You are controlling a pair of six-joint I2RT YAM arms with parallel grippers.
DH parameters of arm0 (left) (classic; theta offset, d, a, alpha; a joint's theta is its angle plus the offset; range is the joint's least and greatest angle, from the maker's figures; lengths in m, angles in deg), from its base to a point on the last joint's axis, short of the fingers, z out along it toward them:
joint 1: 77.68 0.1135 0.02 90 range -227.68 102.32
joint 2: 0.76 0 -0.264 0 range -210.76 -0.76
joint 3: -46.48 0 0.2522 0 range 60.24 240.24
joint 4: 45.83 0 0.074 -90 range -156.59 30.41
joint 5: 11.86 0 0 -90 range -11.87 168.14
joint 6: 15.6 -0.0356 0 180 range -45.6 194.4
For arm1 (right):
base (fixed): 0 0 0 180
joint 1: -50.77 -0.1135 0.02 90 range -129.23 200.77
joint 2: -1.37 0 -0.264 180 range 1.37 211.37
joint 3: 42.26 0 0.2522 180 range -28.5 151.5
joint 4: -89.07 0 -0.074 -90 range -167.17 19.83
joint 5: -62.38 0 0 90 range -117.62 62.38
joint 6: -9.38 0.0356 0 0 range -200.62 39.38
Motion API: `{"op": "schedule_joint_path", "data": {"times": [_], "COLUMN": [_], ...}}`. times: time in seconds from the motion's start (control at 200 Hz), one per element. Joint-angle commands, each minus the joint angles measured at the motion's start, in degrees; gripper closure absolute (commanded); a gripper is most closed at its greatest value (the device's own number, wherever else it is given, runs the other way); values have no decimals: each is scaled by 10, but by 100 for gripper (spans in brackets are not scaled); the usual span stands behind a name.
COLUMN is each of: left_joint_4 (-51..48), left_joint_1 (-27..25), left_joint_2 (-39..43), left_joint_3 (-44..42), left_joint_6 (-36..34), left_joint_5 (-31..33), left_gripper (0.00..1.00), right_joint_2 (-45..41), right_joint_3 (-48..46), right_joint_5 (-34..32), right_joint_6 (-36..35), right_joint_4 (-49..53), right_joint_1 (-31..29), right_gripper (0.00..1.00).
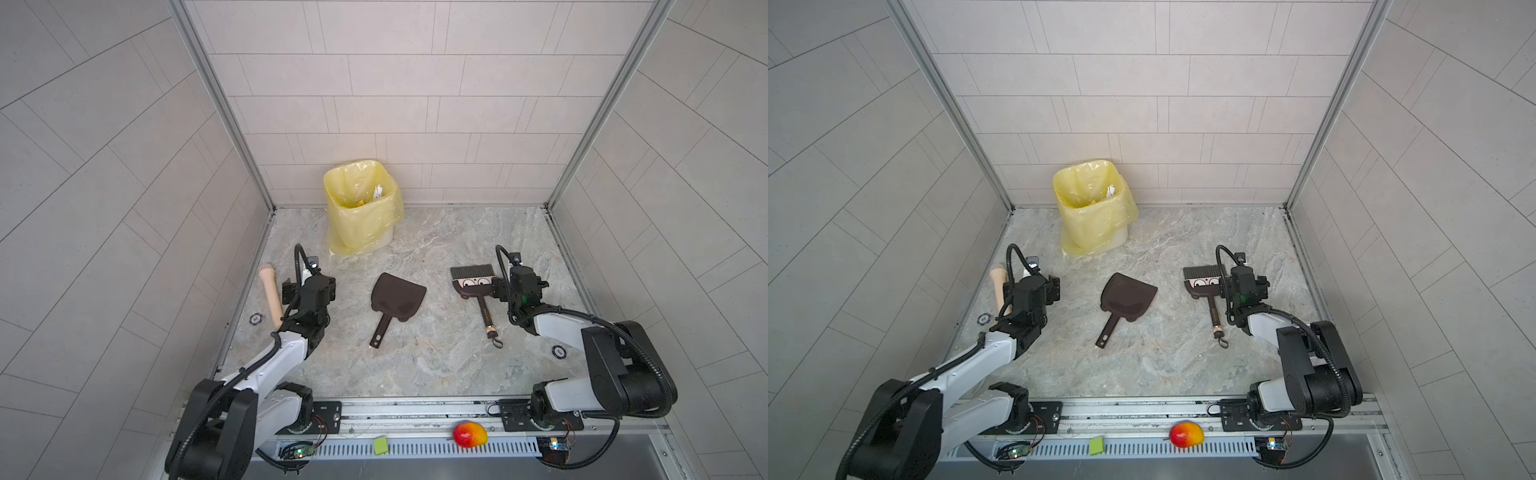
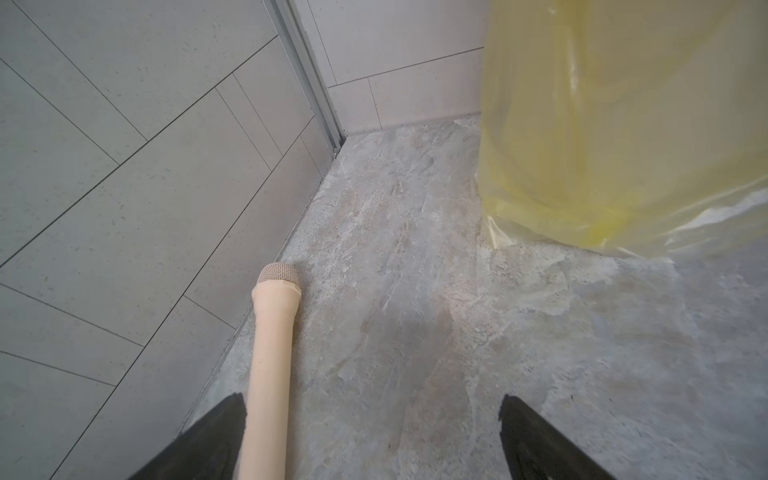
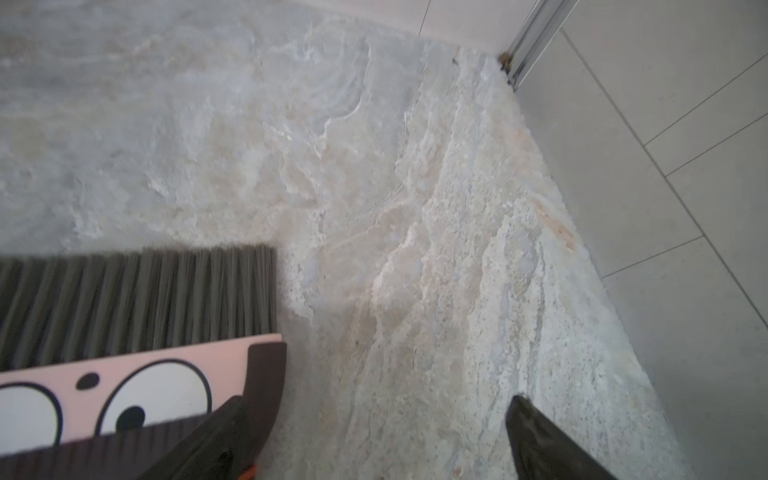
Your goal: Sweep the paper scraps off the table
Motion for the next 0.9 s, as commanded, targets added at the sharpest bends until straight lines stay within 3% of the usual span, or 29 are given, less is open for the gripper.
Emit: {"op": "schedule_joint_path", "data": {"times": [0.0, 0.355, 0.896], "left_joint_4": [163, 444, 397], "left_joint_1": [8, 26, 37], "left_joint_2": [-50, -257, -271], "left_joint_3": [-18, -60, -29], "left_joint_6": [-28, -18, 0], "left_joint_5": [-25, -58, -53], "left_gripper": [0, 0, 0], "right_joint_2": [11, 46, 55], "right_joint_3": [-17, -67, -54], "right_joint_5": [12, 40, 34], "right_joint_6": [-13, -32, -25], "right_joint_4": [-112, -229, -212], "right_joint_1": [3, -1, 1], "right_gripper": [1, 0, 0]}}
